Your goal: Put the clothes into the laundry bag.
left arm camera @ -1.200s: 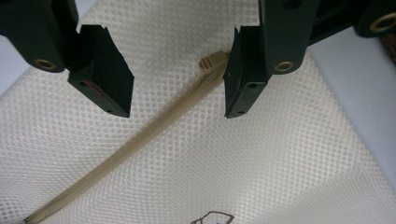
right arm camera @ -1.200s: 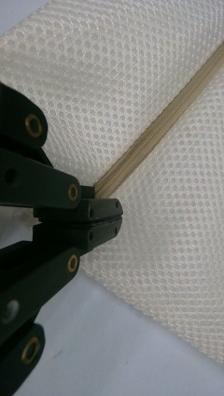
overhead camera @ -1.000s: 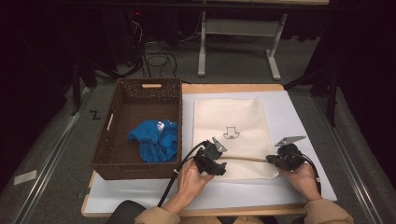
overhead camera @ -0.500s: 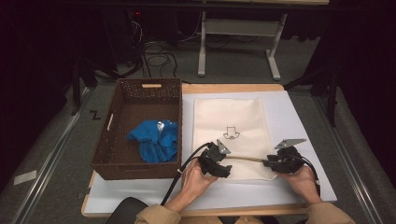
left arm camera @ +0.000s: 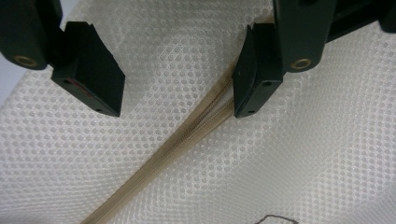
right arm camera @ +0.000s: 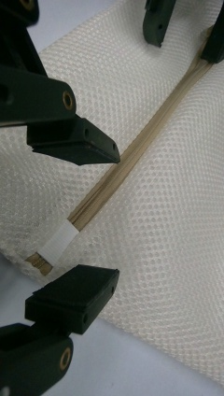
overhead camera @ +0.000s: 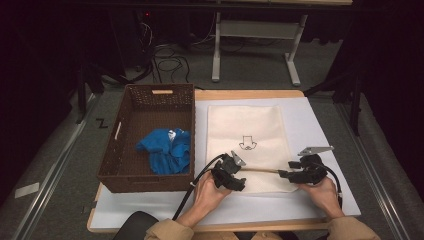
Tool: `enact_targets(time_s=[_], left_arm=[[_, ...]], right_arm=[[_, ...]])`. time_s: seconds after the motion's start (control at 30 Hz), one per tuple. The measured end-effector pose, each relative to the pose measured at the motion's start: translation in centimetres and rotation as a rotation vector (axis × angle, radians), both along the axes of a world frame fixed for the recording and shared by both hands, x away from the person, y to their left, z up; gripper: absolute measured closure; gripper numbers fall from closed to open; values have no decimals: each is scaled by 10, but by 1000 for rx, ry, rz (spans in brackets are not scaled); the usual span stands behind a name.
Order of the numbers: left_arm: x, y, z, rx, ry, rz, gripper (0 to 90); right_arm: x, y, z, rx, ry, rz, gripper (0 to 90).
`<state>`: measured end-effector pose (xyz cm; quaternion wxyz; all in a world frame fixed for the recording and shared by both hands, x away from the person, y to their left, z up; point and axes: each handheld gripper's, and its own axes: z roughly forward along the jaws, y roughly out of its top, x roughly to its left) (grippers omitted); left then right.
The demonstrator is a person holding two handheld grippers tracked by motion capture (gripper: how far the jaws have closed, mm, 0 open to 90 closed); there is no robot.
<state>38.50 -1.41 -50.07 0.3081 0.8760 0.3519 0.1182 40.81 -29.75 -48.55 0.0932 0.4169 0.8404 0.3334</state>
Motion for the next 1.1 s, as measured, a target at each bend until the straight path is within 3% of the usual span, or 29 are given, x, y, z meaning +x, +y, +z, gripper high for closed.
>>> enact_targets(time_s=[0.13,0.3,0.6,0.9,1.1], left_arm=[[0,0,-1,7,1,3,344],[1,0,-4,3,11,7,339],[0,4,-8,-43,4,19,323],[0,4,-9,-48,-2,19,315],[0,4,-10,-52,-6,19,314]], right_arm=[[-1,4,4,20,-5,6,360],[-2,11,3,-18,15,3,358],[-2,21,4,-27,-9,39,380],[-4,33,8,-28,-33,55,421],[-4,51,7,-68,-44,70,419]])
